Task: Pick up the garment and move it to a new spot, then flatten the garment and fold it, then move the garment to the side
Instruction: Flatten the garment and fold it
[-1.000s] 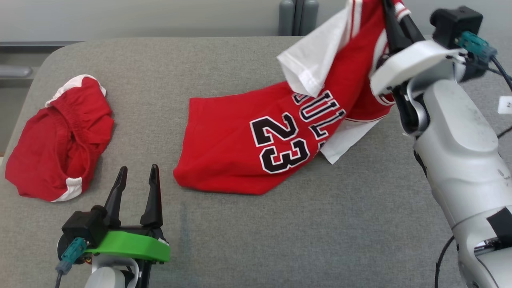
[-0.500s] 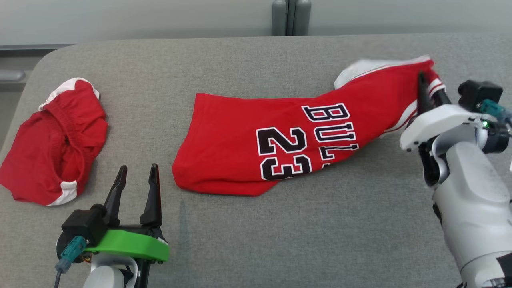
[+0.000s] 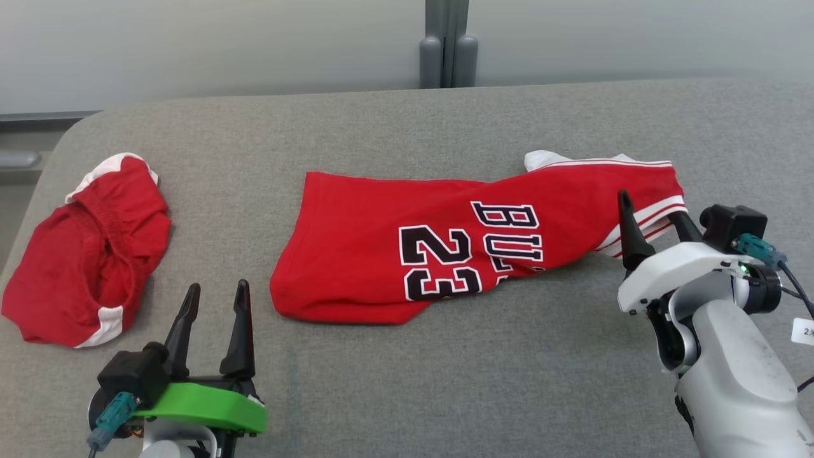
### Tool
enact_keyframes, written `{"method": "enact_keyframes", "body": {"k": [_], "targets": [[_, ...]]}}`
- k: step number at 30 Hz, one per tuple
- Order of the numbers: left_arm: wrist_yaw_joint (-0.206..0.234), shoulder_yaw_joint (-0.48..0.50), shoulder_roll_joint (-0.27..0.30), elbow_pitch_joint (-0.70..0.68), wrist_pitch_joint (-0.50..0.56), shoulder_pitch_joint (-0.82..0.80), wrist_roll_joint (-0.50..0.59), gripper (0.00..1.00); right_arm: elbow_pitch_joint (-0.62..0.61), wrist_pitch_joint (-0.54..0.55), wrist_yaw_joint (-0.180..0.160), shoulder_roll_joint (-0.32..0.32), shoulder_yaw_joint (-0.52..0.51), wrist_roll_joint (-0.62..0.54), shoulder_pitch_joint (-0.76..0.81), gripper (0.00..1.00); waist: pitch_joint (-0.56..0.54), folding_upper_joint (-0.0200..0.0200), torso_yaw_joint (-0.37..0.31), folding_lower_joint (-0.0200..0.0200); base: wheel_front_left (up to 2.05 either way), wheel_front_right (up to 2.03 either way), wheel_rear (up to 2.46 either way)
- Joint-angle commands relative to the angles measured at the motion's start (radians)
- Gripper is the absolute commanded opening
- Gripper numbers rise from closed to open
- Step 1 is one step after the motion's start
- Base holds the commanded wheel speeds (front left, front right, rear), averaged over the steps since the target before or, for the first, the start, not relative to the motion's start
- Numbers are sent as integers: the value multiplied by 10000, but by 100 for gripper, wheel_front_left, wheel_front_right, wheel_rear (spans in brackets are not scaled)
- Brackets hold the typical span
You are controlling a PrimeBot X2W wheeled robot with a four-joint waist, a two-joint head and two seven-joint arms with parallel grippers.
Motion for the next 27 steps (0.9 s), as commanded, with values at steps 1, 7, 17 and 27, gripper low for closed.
{"method": "enact_keyframes", "body": {"k": [1, 7, 17, 27], "targets": [[-43, 39, 12, -37, -7, 124, -7, 100, -314, 116, -10, 9, -59, 110, 351, 100, -131, 0, -134, 0, 0, 0, 0], [-43, 40, -48, -177, -5, 216, 88, 100, -1086, 596, -8, 119, -363, 135, 581, 100, -127, 0, -319, 0, 0, 0, 0], [-43, -101, 84, -88, -5, 35, -35, 100, -1884, 663, -8, 313, -466, -824, 1055, 100, -92, 0, 57, 0, 0, 0, 0], [-44, 168, 49, -242, -5, 197, 76, 100, -4337, -54, -10, 823, -980, -2773, 3172, 100, -150, 0, 115, 0, 0, 0, 0]]}}
